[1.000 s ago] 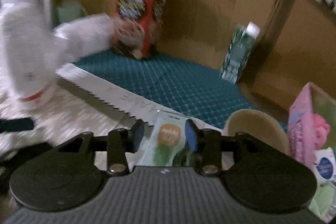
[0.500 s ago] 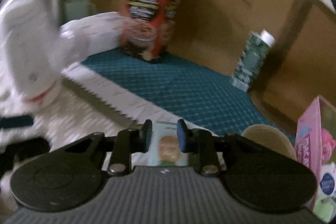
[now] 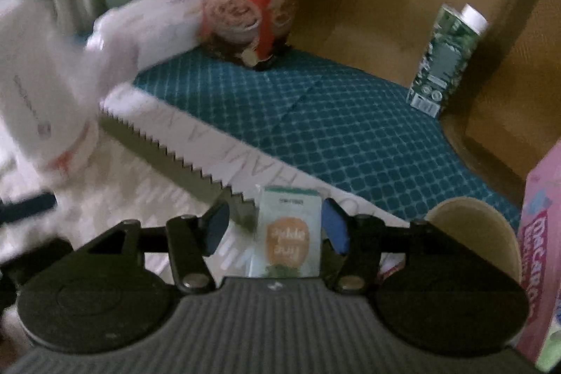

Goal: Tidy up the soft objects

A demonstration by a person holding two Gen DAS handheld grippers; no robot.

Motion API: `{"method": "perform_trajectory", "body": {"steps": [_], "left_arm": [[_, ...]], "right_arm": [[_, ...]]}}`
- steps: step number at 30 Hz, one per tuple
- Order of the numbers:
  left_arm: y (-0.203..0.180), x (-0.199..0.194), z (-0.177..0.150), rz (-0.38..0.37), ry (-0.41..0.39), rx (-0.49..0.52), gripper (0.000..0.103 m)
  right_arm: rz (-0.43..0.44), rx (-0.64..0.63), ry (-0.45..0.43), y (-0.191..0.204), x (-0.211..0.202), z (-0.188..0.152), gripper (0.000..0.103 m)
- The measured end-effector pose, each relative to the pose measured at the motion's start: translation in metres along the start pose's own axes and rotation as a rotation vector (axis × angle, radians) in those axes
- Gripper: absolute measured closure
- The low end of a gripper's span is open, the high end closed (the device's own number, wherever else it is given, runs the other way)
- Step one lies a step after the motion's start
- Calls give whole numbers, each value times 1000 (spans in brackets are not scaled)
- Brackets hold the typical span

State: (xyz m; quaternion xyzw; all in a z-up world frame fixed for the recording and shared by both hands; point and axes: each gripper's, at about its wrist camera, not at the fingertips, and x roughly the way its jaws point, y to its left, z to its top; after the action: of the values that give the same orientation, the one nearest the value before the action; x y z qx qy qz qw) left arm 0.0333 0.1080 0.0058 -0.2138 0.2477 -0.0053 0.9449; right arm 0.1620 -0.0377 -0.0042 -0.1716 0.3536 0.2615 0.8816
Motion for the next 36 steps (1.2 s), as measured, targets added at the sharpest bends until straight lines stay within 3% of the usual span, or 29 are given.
{"method": "perform_trajectory", "body": {"steps": [3,8,11,15,20,23,24,26,27,29,36], "left_arm": [[0,0,0,1,1,2,14],[0,0,0,0,0,1,14],[1,0,0,-3,1,-4,14],[2,0,1,-11,4,-9,14],[1,3,1,-75,46,4,14],[-2,6,1,-125,78,21,15],[-3,6,0,-136,83,28,15],[-6,6,-1,-166,94,45,17],[-8,6,-2,-192,105,56,23],[-14,8,-4,-229,131,86,29],[-57,3,-25,-313,221,231,30]], "right_arm": [[-23,-61,-9,5,1,-3,46],[20,45,13,-21,4,-3,46],[53,79,8,-19,1,-7,59],[94,-16,-25,7,-13,-21,59],[183,-103,-82,28,-51,-66,59],[200,-90,-112,26,-75,-97,58],[190,-78,-133,24,-84,-110,57],[163,-55,-158,19,-101,-132,46],[142,-41,-187,17,-112,-146,40],[106,-27,-210,13,-125,-165,39],[83,8,-266,18,-135,-198,39]]}}
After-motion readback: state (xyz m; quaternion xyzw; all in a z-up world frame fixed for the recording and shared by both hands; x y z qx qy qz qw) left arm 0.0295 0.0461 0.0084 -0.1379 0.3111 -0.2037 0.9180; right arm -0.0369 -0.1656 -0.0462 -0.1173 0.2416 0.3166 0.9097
